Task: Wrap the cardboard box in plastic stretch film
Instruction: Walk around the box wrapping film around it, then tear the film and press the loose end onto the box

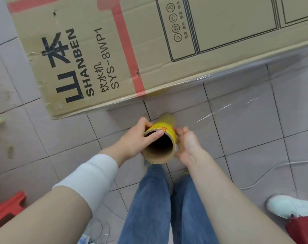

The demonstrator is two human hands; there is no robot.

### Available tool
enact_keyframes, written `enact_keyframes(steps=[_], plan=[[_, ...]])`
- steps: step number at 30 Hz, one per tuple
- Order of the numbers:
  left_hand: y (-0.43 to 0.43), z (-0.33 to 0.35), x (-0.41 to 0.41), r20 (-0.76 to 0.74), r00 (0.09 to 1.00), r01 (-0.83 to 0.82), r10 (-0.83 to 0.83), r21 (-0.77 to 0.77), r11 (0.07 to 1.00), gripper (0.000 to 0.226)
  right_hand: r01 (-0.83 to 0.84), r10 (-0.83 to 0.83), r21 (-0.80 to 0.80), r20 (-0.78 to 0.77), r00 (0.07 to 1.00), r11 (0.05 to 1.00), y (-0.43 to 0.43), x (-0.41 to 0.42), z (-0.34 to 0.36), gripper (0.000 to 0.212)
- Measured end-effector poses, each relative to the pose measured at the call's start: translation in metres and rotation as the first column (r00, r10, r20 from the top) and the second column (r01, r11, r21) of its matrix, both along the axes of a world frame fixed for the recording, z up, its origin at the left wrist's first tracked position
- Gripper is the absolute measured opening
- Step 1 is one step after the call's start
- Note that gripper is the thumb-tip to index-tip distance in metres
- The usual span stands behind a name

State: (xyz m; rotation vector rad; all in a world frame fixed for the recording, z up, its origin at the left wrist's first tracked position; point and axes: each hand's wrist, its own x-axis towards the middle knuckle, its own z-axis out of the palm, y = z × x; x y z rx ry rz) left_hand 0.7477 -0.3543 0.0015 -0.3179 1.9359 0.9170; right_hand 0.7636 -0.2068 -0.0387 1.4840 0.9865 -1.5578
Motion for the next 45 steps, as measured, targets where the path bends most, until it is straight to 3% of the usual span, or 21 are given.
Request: enact_keyframes(steps=[4,8,14,16,19,22,24,27,29,32,34,39,43,45], plan=[[-0.006,0.0,0.008,-0.136,0.982,-0.122,0.133,0.089,0.989,0.035,0.21,-0.207,0.087,-0.045,0.977,0.974,-0.017,0.015,0.015,0.046],[-0.007,0.009,0.03,-0.198,0.923,-0.305,0.331,0.15,0.94,0.024,0.255,-0.255,-0.01,0.017,0.967,0.967,-0.041,0.024,0.031,0.043],[0.006,0.029,0.063,-0.252,0.71,-0.679,0.657,0.002,0.734,0.029,-0.189,0.189,-0.001,0.014,0.982,0.982,-0.048,0.003,0.021,0.03],[0.008,0.031,0.065,-0.195,0.721,-0.684,0.665,-0.049,0.728,0.033,-0.278,0.278,0.0,0.041,0.96,0.961,-0.048,-0.005,0.018,0.03],[-0.011,0.018,0.053,-0.115,0.862,-0.505,0.493,-0.125,0.854,0.035,-0.369,0.369,-0.011,0.049,0.928,0.929,-0.043,-0.008,0.015,0.032],[-0.038,0.01,0.036,-0.039,0.939,-0.34,0.341,0.016,0.94,0.044,-0.371,0.372,-0.038,0.027,0.928,0.928,-0.042,-0.006,0.013,0.03],[-0.049,0.01,0.027,-0.021,0.968,-0.247,0.25,0.093,0.965,0.043,-0.326,0.326,-0.081,-0.005,0.945,0.942,-0.042,-0.001,0.013,0.031],[-0.06,0.008,0.018,-0.142,0.986,-0.083,0.087,0.035,0.996,0.038,-0.071,0.048,-0.217,-0.11,0.993,0.974,-0.042,0.019,0.012,0.045],[-0.063,0.008,0.015,-0.179,0.973,-0.15,0.145,-0.013,0.989,0.034,0.023,-0.091,-0.285,-0.226,0.97,0.958,-0.044,0.035,0.015,0.054],[-0.061,0.008,0.027,-0.218,0.932,-0.309,0.291,-0.053,0.95,0.026,-0.138,0.038,-0.234,-0.386,0.922,0.962,-0.057,0.044,0.031,0.086],[-0.057,0.01,0.041,-0.278,0.876,-0.433,0.394,-0.096,0.896,0.025,-0.248,0.15,-0.19,-0.418,0.896,0.95,-0.063,0.042,0.036,0.092],[-0.047,0.015,0.053,-0.405,0.717,-0.66,0.567,-0.134,0.739,0.035,-0.363,0.295,-0.087,-0.427,0.855,0.928,-0.073,0.026,0.038,0.06],[-0.05,0.01,0.041,-0.425,0.638,-0.743,0.642,-0.121,0.658,0.038,-0.455,0.425,0.061,-0.483,0.765,0.888,-0.085,0.009,0.03,0.072],[-0.051,0.005,0.036,-0.445,0.633,-0.748,0.633,-0.143,0.648,0.038,-0.49,0.468,0.098,-0.502,0.727,0.866,-0.087,0.001,0.022,0.045]])
